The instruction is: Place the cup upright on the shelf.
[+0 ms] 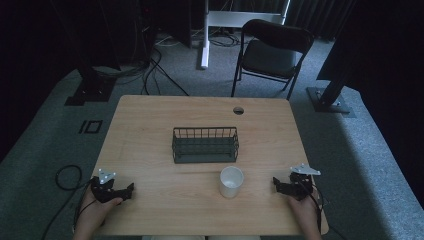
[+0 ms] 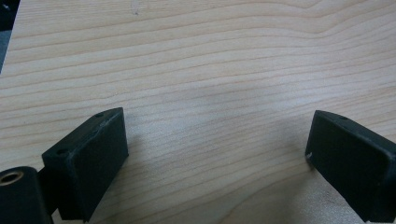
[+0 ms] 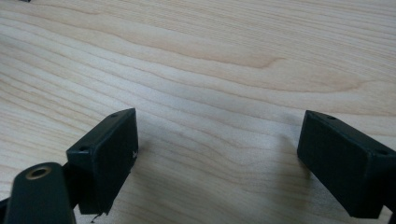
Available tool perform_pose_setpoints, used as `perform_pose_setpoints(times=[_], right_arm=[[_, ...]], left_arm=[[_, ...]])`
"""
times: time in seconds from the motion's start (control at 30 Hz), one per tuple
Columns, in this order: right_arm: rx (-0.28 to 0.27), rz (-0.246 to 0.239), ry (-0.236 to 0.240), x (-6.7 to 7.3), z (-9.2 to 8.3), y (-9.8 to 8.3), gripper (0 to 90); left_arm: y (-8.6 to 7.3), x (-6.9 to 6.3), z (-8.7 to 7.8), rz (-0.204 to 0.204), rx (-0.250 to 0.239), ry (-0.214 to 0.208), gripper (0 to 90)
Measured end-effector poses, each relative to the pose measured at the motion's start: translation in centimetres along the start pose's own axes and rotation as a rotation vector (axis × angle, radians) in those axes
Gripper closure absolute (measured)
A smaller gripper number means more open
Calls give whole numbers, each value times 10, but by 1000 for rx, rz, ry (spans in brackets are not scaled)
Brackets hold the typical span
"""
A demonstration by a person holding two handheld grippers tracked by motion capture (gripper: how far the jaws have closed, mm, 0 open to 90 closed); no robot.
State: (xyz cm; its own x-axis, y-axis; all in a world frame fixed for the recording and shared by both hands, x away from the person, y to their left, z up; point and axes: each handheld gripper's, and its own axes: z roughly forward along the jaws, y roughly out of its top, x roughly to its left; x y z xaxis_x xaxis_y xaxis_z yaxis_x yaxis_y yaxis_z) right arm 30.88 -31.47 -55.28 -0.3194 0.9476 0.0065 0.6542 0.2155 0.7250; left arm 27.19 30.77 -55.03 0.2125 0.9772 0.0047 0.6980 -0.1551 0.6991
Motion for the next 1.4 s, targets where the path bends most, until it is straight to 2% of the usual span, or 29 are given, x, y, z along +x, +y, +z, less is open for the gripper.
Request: perform_pose_setpoints(times=[0.47, 0.53, 0.83, 1.0, 1.13, 1.4], right_arm=[[1, 4, 1, 0, 0, 0, 121], [1, 4, 1, 0, 0, 0, 121], [1, 4, 0, 0, 0, 0, 121], [0, 4, 0, 0, 0, 0, 121], [1, 4, 0, 0, 0, 0, 121], [1, 4, 0, 0, 0, 0, 121]], left_arm=[[0, 1, 0, 2, 4, -19, 36], [0, 0, 0, 21, 9, -16, 35], [-1, -2, -1, 34, 11, -26, 29], [-2, -5, -3, 68, -6, 1, 29], [-1, -8, -2, 80, -10, -3, 32], [8, -19, -2, 77, -39, -60, 38]])
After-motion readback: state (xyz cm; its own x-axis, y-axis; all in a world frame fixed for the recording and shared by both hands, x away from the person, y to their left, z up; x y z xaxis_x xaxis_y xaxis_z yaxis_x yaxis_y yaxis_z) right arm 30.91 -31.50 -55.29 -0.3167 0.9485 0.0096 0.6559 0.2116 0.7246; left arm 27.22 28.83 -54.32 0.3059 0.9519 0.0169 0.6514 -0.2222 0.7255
